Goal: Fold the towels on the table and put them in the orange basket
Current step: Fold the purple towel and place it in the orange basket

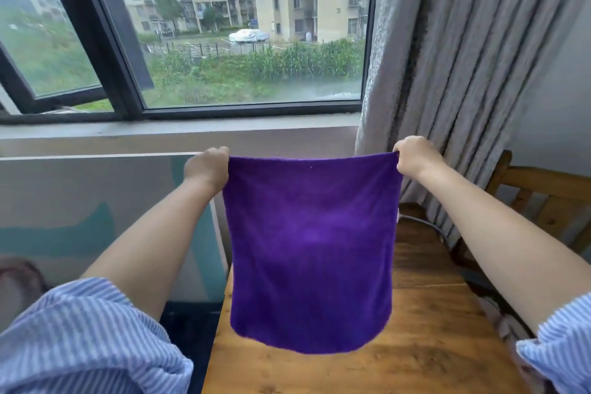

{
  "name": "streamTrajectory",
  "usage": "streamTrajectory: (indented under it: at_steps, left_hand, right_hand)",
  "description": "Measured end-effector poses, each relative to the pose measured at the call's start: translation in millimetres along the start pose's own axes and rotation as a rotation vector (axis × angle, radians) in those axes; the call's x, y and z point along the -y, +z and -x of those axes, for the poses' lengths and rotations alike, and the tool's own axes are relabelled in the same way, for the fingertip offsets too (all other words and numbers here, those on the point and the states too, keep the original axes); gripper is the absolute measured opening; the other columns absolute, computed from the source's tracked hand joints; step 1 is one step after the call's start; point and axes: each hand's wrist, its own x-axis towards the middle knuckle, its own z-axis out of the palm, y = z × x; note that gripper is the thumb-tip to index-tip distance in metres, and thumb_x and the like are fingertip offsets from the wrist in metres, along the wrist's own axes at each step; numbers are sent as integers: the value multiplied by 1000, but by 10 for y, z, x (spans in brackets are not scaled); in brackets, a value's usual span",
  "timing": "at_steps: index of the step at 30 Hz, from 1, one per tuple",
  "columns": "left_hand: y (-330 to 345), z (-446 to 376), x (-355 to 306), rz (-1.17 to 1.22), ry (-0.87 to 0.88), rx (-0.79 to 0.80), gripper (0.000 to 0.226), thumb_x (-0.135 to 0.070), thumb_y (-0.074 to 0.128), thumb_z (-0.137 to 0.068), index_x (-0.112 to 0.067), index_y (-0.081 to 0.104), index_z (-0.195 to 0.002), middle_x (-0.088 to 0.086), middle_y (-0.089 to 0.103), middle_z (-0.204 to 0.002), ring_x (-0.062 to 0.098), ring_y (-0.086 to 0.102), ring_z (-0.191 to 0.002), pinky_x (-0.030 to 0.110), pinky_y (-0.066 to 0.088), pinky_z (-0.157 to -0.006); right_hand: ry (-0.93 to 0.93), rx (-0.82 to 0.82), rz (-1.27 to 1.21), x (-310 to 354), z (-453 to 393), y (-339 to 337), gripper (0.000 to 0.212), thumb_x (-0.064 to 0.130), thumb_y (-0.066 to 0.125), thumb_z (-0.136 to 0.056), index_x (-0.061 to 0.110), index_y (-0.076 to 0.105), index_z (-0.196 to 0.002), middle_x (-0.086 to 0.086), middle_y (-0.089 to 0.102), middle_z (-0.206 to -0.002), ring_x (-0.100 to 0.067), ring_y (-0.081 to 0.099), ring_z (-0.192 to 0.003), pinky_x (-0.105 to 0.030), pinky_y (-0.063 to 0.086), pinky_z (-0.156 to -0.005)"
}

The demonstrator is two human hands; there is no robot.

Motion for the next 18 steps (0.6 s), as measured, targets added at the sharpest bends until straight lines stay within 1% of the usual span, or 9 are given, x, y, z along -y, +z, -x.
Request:
streamTrajectory:
  at_steps: [2, 4, 7, 8, 10, 12, 15, 17, 18]
  left_hand:
    - [121, 7, 4, -11, -6, 37, 26, 3, 33, -89, -2, 52, -106, 20, 57, -114, 38, 56, -104, 37, 42, -73]
    - [236, -20, 4, 93, -67, 67, 23, -1, 35, -91, 0, 56, -102, 22, 58, -110, 38, 57, -99, 35, 41, -70]
    - [341, -104, 14, 284, -136, 91, 23, -3, 38, -92, 2, 59, -100, 24, 62, -105, 39, 60, -95, 38, 48, -77]
    - [359, -142, 8, 322, -151, 86, 24, -3, 38, -92, 3, 60, -101, 25, 63, -104, 38, 60, -96, 38, 48, -80]
    - [387, -228, -6, 379, -173, 46, 27, -3, 38, -92, 5, 60, -104, 27, 63, -106, 39, 57, -102, 38, 44, -83]
    - [388, -315, -35, 441, -191, -27, 28, -4, 37, -94, 8, 59, -107, 30, 60, -110, 40, 53, -106, 39, 42, -85]
    - [419, -428, -45, 490, -179, -149, 28, -1, 36, -93, 9, 58, -107, 31, 58, -111, 41, 51, -105, 39, 39, -85]
    - [488, -425, -25, 480, -149, -179, 27, -2, 37, -92, 8, 57, -108, 30, 56, -111, 41, 51, -103, 40, 39, -83]
    - [566, -402, 0, 452, -130, -165, 27, -3, 37, -93, 6, 57, -108, 29, 56, -111, 41, 52, -102, 40, 40, -82]
  right_hand:
    - [-1, 34, 34, -14, -15, 99, 33, -5, 46, -80, -1, 63, -108, -22, 60, -113, -35, 56, -108, -35, 48, -84]
    - [22, 16, 34, 6, -36, 189, 33, -5, 44, -80, -1, 63, -106, -22, 60, -113, -36, 57, -106, -35, 48, -83]
    - [35, 10, -11, 65, -124, 309, 29, -8, 43, -80, -6, 61, -103, -25, 58, -112, -39, 56, -105, -36, 47, -83]
    - [38, -1, -33, 85, -172, 329, 28, -9, 42, -80, -8, 61, -101, -26, 57, -110, -40, 56, -103, -38, 46, -82]
    - [38, -39, -87, 108, -287, 383, 26, -11, 41, -79, -12, 59, -98, -29, 55, -107, -42, 55, -100, -39, 45, -80]
    - [34, -101, -138, 126, -393, 422, 26, -12, 40, -80, -13, 59, -97, -30, 54, -105, -43, 54, -97, -40, 44, -78]
    - [41, -213, -185, 148, -512, 487, 27, -13, 38, -81, -12, 59, -99, -30, 53, -103, -45, 55, -93, -42, 42, -75]
    - [11, -273, -161, 109, -509, 579, 26, -12, 38, -81, -12, 59, -96, -31, 54, -101, -45, 55, -90, -43, 42, -71]
    - [-11, -284, -144, 62, -479, 670, 25, -12, 39, -81, -12, 60, -94, -31, 55, -100, -44, 55, -89, -42, 41, -69]
